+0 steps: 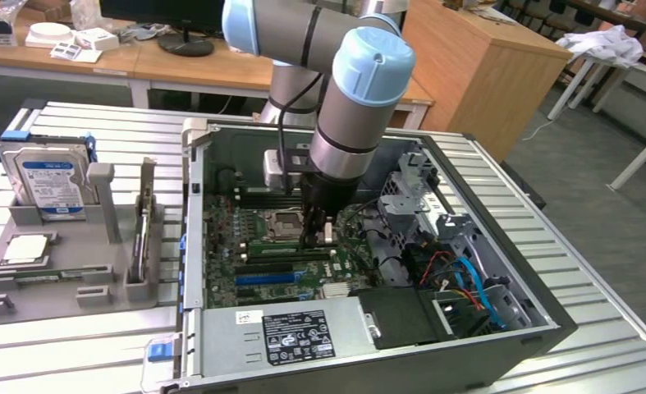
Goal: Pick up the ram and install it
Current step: 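Insert the ram into the slot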
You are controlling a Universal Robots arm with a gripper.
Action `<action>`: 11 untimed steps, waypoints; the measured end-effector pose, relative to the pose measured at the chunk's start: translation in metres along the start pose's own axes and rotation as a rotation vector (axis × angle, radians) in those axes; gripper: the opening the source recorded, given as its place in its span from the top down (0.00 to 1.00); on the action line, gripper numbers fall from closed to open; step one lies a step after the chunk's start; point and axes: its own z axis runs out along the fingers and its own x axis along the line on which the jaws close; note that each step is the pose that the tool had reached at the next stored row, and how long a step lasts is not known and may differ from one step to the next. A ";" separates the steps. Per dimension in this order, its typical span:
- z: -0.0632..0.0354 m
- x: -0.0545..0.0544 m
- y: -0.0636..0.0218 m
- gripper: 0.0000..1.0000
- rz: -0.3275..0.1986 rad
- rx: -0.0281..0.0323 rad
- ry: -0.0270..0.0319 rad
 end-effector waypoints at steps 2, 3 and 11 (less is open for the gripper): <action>0.0001 0.000 0.0000 0.88 0.000 0.0000 0.0002; 0.0001 0.000 0.0001 0.88 0.000 -0.0001 0.0003; 0.0002 -0.001 -0.0006 0.88 0.000 0.0000 0.0003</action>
